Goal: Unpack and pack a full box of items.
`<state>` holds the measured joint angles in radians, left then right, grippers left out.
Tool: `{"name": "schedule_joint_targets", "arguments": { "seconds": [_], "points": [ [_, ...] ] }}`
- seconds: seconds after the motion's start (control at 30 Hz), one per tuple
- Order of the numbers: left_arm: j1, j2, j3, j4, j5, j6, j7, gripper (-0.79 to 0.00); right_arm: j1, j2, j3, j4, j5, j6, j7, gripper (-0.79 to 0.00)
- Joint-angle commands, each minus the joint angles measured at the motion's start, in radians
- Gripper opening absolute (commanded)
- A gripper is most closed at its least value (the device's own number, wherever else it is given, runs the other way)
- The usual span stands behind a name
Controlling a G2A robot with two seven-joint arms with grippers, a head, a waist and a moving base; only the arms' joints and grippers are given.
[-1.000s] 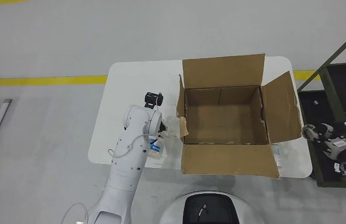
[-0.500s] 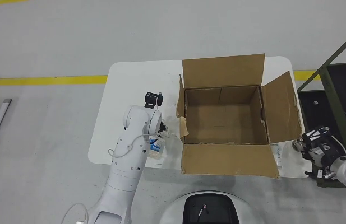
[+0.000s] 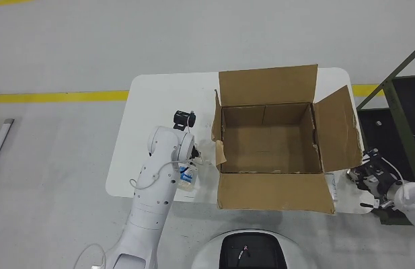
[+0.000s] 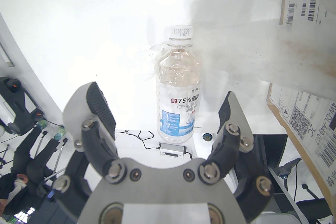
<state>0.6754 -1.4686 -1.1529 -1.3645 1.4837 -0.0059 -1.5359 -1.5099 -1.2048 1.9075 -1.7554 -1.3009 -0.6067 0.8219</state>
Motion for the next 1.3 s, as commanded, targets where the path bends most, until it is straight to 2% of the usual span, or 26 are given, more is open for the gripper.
{"name": "schedule_joint_targets", "arguments": {
  "seconds": [0.0,0.23,0.3,0.37,0.43,0.57,0.63,0.67,0.73,0.77,0.8,0.83,0.87,1.0,1.07,1.2,1.27],
  "points": [
    [0.0,0.0,0.0,0.0,0.0,0.0,0.0,0.0,0.006,0.002,-0.007,0.008,0.007,0.002,0.005,-0.785],
    [0.0,0.0,0.0,0.0,0.0,0.0,0.0,0.0,0.012,0.011,-0.026,0.022,0.009,0.013,0.0,-0.785],
    [0.0,0.0,0.0,0.0,0.0,0.0,0.0,0.0,0.008,0.013,-0.029,0.024,0.008,0.015,-0.001,-0.64],
    [0.0,0.0,0.0,0.0,0.0,0.0,0.0,0.0,0.007,0.016,-0.031,0.024,0.009,0.017,-0.004,-0.594],
    [0.0,0.0,0.0,0.0,0.0,0.0,0.0,0.0,0.006,0.018,-0.032,0.025,0.011,0.018,-0.006,-0.493],
    [0.0,0.0,0.0,0.0,0.0,0.0,0.0,0.0,0.005,0.024,-0.03,0.026,0.016,0.016,-0.007,-0.4],
    [0.0,0.0,0.0,0.0,0.0,0.0,0.0,0.0,0.003,0.026,-0.024,0.023,0.033,0.022,-0.007,-0.246],
    [0.0,0.0,0.0,0.0,0.0,0.0,0.0,0.0,0.003,0.027,-0.02,0.017,0.045,0.024,-0.01,-0.228],
    [0.0,0.0,0.0,0.0,0.0,0.0,0.0,0.0,0.004,0.028,0.0,-0.002,0.089,0.051,-0.028,-0.274],
    [0.0,0.0,0.0,0.0,0.0,0.0,0.0,0.0,0.002,0.028,0.012,-0.014,0.114,0.067,-0.043,-0.403],
    [0.0,0.0,0.0,0.0,0.0,0.0,0.0,0.0,0.003,0.027,0.028,-0.025,0.155,0.087,-0.081,-0.449],
    [0.0,0.0,0.0,0.0,0.0,0.0,0.0,0.0,0.009,0.026,0.046,-0.045,0.206,0.099,-0.151,-0.554],
    [0.0,0.0,0.0,0.0,0.0,0.0,0.0,0.0,0.004,0.023,0.068,-0.044,0.235,0.127,-0.222,-0.782],
    [0.0,0.0,0.0,0.0,0.0,0.0,0.0,0.0,0.005,0.013,0.107,-0.055,0.337,0.193,-0.502,-0.785],
    [0.0,0.0,0.0,0.0,0.0,0.0,0.0,0.0,0.005,0.011,0.108,-0.068,0.33,0.175,-0.644,-0.785],
    [0.0,0.0,0.0,0.0,0.0,0.0,0.0,0.0,-0.001,0.005,0.11,-0.083,0.248,0.199,-0.902,-0.785],
    [0.0,0.0,0.0,0.0,0.0,0.0,0.0,0.0,-0.009,0.005,0.101,-0.101,0.182,0.202,-0.975,-0.785]
  ]
}}
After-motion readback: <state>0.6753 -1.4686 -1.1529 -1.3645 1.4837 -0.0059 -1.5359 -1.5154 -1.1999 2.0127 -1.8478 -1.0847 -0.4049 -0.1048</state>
